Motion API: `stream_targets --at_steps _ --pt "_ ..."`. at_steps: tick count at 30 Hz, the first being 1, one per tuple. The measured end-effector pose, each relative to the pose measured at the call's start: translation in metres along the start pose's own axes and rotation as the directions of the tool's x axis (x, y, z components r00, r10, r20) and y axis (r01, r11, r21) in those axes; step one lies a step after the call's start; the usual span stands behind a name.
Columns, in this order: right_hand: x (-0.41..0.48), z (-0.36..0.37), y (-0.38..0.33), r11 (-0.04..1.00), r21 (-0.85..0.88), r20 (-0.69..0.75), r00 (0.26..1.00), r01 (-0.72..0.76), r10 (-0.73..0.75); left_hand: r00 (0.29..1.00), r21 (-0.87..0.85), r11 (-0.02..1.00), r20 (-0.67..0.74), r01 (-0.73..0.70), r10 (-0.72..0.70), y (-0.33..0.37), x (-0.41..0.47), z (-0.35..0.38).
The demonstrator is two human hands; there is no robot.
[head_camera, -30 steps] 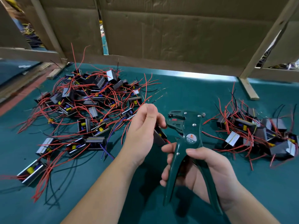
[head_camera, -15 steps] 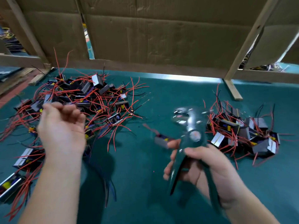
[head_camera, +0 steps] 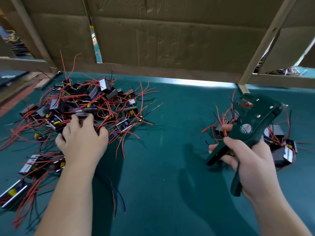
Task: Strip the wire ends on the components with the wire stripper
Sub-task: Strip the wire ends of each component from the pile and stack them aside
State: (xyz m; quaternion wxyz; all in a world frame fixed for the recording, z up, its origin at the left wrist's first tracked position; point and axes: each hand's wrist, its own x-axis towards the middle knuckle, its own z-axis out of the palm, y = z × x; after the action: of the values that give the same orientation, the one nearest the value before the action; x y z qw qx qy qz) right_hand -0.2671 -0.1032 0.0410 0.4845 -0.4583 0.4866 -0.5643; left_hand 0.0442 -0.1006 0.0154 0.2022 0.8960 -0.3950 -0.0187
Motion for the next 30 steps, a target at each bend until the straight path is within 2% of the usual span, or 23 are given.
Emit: stream_targets --at_steps 6,8,13,14,18,21,22,24,26,30 --pt "-0.002 0.0 0.003 0.998 0.051 0.061 0.997 0.039 -0.042 0.984 -0.182 0.974 -0.141 -0.137 0.112 -0.008 0.007 -0.001" --pt "-0.002 0.0 0.006 0.997 0.054 0.076 0.995 0.056 -0.06 0.976 -0.236 0.96 -0.186 -0.153 0.11 -0.009 0.008 -0.003" --pt "-0.003 0.005 0.009 0.997 0.042 0.126 0.989 0.071 -0.076 0.885 -0.376 0.847 -0.416 -0.375 0.207 -0.001 0.0 -0.015" --pt "-0.003 0.006 0.009 0.997 0.04 0.13 0.989 0.066 -0.071 0.866 -0.358 0.853 -0.46 -0.381 0.193 0.002 -0.003 -0.016" --pt "-0.005 0.009 0.01 0.997 0.053 0.149 0.986 0.064 -0.072 0.796 -0.246 0.937 -0.602 -0.247 0.052 0.013 -0.016 -0.019" --pt "-0.006 0.009 0.011 0.996 0.079 0.152 0.987 0.048 -0.06 0.806 -0.271 0.92 -0.587 -0.282 0.075 0.012 -0.016 -0.02" --pt "-0.006 0.009 0.012 0.995 0.087 0.158 0.986 0.046 -0.059 0.825 -0.328 0.888 -0.556 -0.323 0.095 0.011 -0.015 -0.021" --pt "-0.006 0.008 0.012 0.994 0.101 0.169 0.984 0.047 -0.063 0.881 -0.56 0.741 -0.465 -0.37 0.089 0.01 -0.014 -0.021" --pt "-0.005 0.007 0.013 0.992 0.119 0.17 0.984 0.04 -0.06 0.939 -0.762 0.579 -0.343 -0.289 0.019 0.012 -0.012 -0.02" --pt "-0.004 0.006 0.011 0.989 0.144 0.18 0.983 0.015 -0.041 0.979 -0.864 0.485 -0.19 -0.134 -0.07 0.013 -0.009 -0.016"
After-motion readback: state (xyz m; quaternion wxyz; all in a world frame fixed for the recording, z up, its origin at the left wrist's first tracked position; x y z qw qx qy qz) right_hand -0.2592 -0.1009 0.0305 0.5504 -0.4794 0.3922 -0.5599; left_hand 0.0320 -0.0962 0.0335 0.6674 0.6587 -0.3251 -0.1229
